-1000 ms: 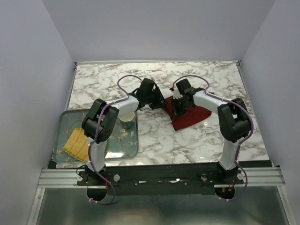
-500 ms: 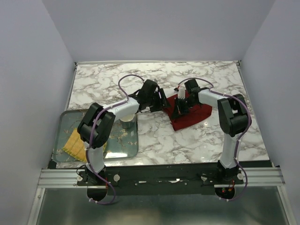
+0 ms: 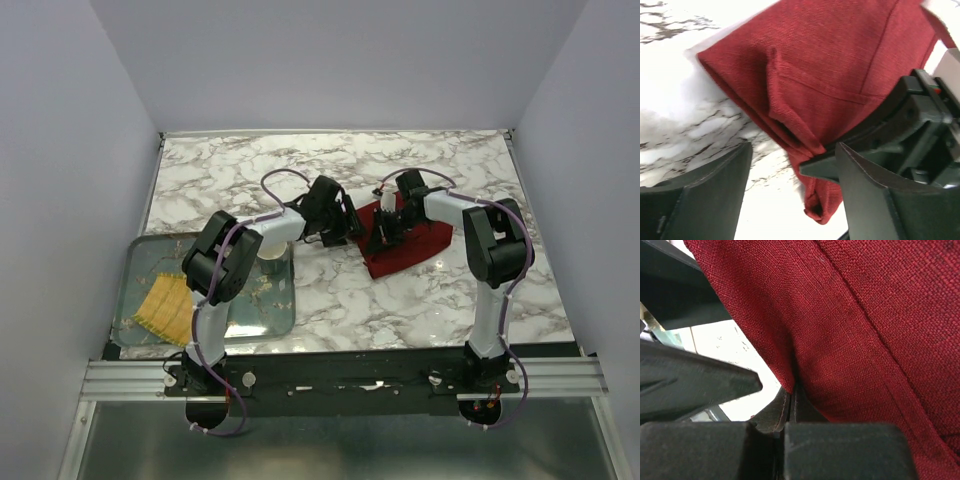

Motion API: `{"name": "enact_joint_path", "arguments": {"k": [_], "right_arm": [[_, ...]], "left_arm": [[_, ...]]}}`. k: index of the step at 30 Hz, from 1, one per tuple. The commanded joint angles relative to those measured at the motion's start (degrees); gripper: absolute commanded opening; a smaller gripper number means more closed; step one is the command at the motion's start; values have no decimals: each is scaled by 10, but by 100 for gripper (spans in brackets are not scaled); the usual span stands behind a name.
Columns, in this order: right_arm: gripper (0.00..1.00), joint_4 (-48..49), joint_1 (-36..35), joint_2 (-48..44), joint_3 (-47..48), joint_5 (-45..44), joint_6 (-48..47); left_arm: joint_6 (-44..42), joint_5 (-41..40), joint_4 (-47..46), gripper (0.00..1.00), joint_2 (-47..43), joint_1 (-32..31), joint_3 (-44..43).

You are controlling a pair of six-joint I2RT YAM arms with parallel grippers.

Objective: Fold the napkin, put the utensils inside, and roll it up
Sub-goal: Roll the napkin with the utensil

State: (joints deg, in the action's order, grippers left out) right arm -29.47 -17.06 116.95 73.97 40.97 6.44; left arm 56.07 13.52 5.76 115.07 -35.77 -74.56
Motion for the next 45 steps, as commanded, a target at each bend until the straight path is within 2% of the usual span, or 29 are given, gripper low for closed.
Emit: {"name": "enact_joint_path", "arguments": {"k": [1,5,11,17,18,20,21,23,25,35,40,45], "right_arm": [[1,1,10,33,4,-10,-13],[1,1,12,34,3,-5,-17],[1,-9,11,21,11,-11,-25],[2,-38,4,3,23,-46,-37],[2,-40,2,-6,22,-52,-36],[6,-42,-8,-13,21,-66,-34],[7,-42,-12,-16,21,-72,-30],[10,-49,-29,-28,23,-104,-24],[14,-57,-40,-43,25,-131,-20],[45,-91,-116,-136,24,-328,28],[52,-40,-158,-192,-43,-380,46],[61,-4,-211,-202,-75,-478,60]], "left_arm": [[11,-3,0,79,23,-3,-31],[15,-7,-4,75,41,-4,-44],[13,-26,-2,59,58,-3,-49],[-7,-45,-1,30,57,-3,-43],[-7,-44,1,22,57,-3,-43],[-4,-42,0,14,56,-3,-39],[-4,-41,-1,6,56,-3,-39],[-8,-41,5,0,56,-4,-45],[-14,-42,22,0,57,-5,-51],[32,-24,38,0,58,-4,-49],[46,-19,23,0,48,-6,-39],[51,-13,22,0,46,-5,-40]]}}
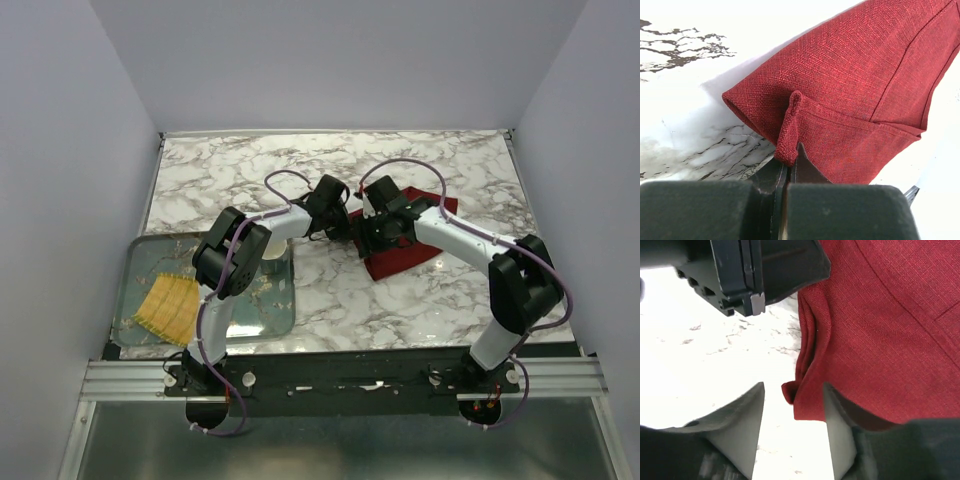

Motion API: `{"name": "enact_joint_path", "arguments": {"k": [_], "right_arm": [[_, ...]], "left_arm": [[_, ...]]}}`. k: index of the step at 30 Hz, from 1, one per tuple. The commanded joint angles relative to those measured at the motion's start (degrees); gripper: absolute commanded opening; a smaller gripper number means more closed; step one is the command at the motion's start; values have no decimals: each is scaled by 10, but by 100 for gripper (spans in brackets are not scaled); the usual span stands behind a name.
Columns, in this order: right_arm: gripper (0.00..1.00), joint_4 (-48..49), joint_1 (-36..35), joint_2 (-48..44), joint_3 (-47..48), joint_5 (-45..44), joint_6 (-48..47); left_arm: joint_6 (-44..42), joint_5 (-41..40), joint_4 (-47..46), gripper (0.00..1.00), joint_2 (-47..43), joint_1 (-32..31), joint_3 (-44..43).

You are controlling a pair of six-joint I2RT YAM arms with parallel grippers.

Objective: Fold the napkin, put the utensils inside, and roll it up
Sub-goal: Roll the napkin with the utensil

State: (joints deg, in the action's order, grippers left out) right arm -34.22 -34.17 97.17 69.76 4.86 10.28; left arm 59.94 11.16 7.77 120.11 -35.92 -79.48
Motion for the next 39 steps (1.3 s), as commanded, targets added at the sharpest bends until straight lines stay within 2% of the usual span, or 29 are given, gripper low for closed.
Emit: {"name": "enact_joint_path", "arguments": {"k": [1,7,14,23,29,33,35,36,37,39], "right_arm": [[61,49,-46,-1,-35,-133,22],[61,65,-95,28,-29,-216,6],[60,42,-141,76,-20,-311,18],[54,27,-178,101,-26,-396,28],[37,15,-179,111,-16,-398,32],[17,17,-179,117,-10,-394,31],[11,23,-179,119,-8,-391,28],[4,23,-179,120,-4,-388,24],[1,23,-179,122,-2,-385,23],[1,24,-176,118,0,-366,20]], "left_arm": [[14,13,1,0,-4,-5,10],[17,15,3,0,-6,-4,13],[26,23,3,0,-4,-2,8],[25,27,7,0,-2,4,7],[23,29,8,0,-4,9,7],[18,28,16,0,-6,12,2],[16,26,19,0,-8,12,2],[16,26,19,0,-8,12,2],[12,25,20,0,-9,12,1],[-1,7,40,0,-15,11,-8]]}}
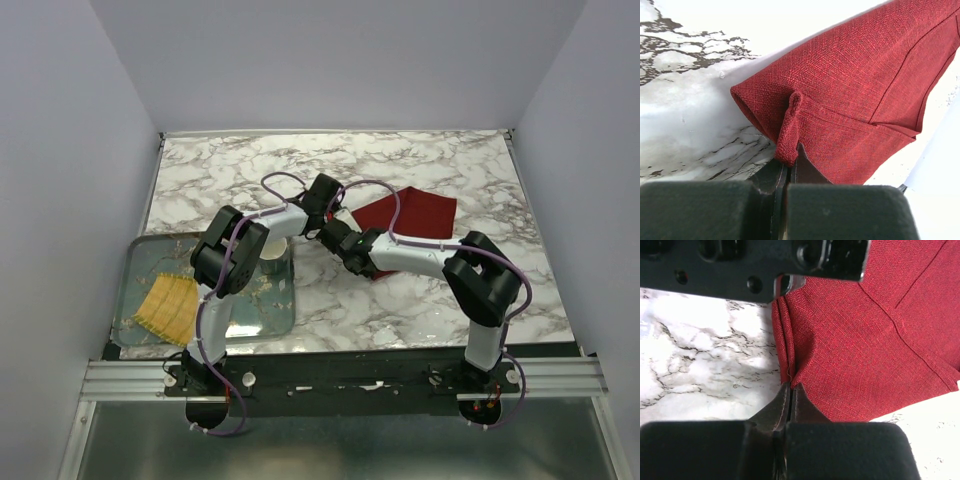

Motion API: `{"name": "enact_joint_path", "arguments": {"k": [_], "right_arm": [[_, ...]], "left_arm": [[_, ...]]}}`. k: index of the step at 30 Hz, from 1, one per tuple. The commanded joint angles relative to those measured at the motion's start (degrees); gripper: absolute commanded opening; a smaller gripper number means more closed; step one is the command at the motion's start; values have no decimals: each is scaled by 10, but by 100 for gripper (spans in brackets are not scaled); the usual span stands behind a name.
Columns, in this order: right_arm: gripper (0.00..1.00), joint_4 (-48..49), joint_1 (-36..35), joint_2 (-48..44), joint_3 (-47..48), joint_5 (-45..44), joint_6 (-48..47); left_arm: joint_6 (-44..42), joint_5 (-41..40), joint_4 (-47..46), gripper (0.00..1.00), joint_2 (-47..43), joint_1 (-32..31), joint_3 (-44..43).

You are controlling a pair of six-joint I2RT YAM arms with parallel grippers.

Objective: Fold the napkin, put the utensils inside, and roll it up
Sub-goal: Roll the napkin with the utensil

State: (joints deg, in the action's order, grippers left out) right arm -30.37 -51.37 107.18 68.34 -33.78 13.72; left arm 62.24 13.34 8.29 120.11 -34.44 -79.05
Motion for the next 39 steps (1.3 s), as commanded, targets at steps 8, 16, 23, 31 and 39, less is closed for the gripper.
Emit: {"name": "enact_joint_path", "arguments": {"k": [8,16,23,31,39], "right_arm": [[0,38,58,-36,-13,270,-25],[1,80,174,-38,-38,563,-24],[1,95,227,-26,-60,636,-26],[27,93,211,-69,-54,587,-18],[47,30,147,-82,4,381,11]], "left_arm": [[-71,-67,70,0,-30,-7,-37],[-98,-122,117,0,-24,-20,-79],[-90,-143,120,0,-13,-30,-95],[-86,-135,116,0,-6,-28,-89],[-81,-111,98,0,-16,-23,-57]]}}
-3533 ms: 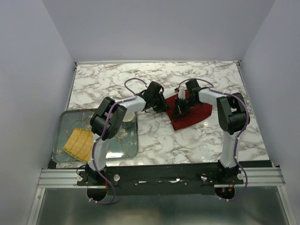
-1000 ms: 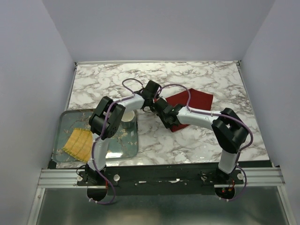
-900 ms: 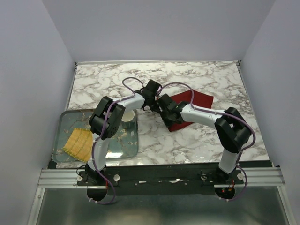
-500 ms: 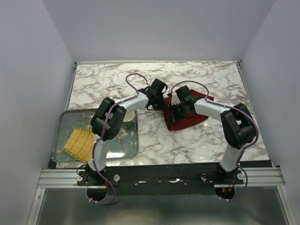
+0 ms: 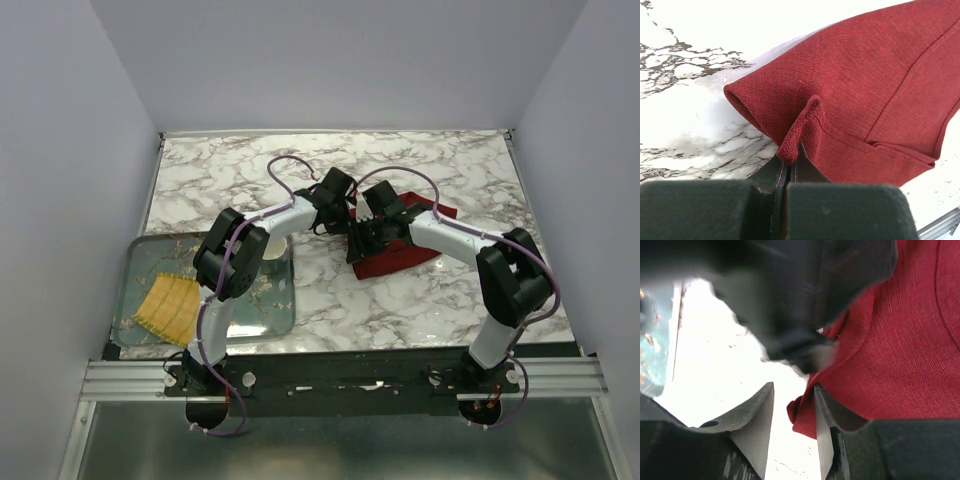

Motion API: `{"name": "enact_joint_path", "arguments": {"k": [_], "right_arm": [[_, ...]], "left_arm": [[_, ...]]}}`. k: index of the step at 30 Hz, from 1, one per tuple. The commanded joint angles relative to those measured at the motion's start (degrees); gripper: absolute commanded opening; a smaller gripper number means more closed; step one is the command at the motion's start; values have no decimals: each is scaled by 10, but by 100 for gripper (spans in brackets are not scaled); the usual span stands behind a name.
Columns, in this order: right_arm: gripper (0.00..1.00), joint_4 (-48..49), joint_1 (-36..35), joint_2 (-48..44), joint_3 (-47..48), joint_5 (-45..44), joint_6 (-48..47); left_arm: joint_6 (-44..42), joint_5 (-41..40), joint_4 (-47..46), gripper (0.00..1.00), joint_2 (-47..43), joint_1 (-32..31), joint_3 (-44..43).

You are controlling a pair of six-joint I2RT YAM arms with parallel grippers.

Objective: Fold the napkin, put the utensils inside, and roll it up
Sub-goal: Roll the napkin with the utensil

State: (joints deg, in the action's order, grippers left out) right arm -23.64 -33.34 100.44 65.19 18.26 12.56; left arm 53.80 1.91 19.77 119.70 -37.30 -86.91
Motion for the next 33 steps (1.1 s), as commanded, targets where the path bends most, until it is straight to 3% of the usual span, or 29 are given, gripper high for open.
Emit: {"name": "enact_joint_path", "arguments": {"k": [1,7,19,26,33], "right_arm": [[48,-40,-38,-10,38,-159,28],[54,-57,-70,11,69,-283,46],[59,-63,-122,91,104,-404,61],[60,-71,-131,123,118,-418,74],[62,-60,-132,149,110,-376,92]], "left_arm": [[4,8,-23,0,-15,9,25],[14,41,-54,0,-17,21,53],[39,72,-83,0,-23,28,77],[50,91,-96,0,-24,35,87],[67,116,-119,0,-23,41,104]]}}
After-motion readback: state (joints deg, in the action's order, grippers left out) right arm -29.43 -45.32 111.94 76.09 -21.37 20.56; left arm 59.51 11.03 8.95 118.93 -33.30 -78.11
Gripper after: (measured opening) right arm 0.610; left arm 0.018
